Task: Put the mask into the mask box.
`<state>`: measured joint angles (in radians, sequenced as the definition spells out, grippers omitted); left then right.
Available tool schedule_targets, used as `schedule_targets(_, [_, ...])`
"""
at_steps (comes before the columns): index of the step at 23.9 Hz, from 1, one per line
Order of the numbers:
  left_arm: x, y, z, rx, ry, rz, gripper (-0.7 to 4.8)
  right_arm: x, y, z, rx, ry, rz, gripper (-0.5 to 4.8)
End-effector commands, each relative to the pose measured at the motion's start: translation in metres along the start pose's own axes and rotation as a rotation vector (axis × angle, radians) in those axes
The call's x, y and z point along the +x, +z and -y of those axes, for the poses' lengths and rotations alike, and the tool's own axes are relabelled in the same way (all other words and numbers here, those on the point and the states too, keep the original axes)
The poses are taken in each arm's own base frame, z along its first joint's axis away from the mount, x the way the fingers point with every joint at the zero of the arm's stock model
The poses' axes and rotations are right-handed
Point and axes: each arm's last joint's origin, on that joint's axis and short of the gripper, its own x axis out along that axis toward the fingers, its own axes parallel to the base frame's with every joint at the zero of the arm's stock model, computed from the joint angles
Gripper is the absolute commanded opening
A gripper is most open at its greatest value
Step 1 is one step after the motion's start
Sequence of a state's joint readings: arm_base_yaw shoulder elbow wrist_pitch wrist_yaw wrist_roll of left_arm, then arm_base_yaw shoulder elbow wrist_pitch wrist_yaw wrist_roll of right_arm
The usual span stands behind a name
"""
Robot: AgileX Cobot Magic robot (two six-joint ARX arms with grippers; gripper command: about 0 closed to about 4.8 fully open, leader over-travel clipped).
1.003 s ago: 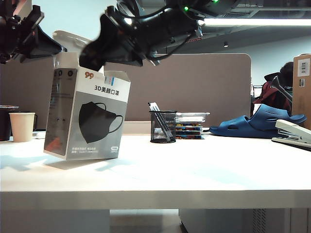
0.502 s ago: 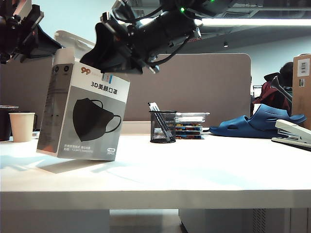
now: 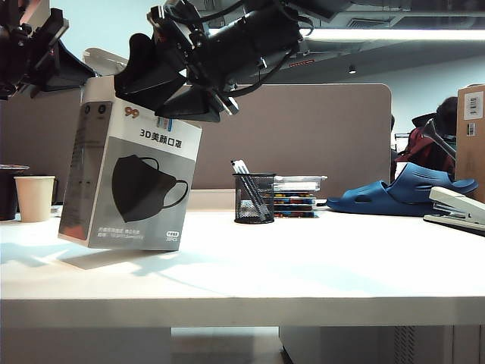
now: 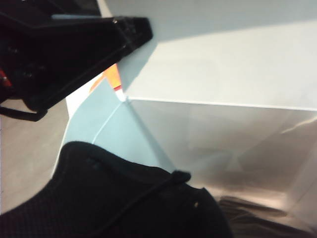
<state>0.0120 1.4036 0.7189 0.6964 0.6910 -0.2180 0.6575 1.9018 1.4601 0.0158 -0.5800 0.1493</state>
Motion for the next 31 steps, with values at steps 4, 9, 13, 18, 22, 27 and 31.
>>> schedule_targets(4, [0.0,0.002,0.001,0.011,-0.025,0.007,-0.06,-0.01,0.001,-0.01,0.033,0.021,-0.051,2.84])
schedule_targets(9, [0.0,0.001,0.003,0.009,-0.096,-0.012,-0.06,-0.015,0.011,-0.014,0.001,0.023,-0.003,3.58])
schedule_targets(13, [-0.001,0.001,0.004,0.008,-0.143,-0.023,-0.06,-0.015,0.016,-0.015,-0.024,0.0,0.04,4.24])
schedule_targets(18, [-0.001,0.001,0.005,0.008,-0.175,-0.031,-0.06,-0.015,0.025,-0.017,-0.075,-0.026,0.131,4.24])
schedule_targets(22, [-0.001,0.001,0.005,0.009,-0.169,-0.029,-0.06,-0.014,0.02,-0.016,-0.044,-0.021,0.08,4.24])
schedule_targets(27, [0.0,0.001,0.001,0.008,-0.045,-0.001,-0.06,-0.016,0.019,-0.016,-0.03,-0.021,0.058,4.15])
schedule_targets(31, [0.0,0.001,-0.001,0.033,0.026,0.006,-0.06,-0.023,0.022,-0.02,-0.027,-0.023,0.054,1.39])
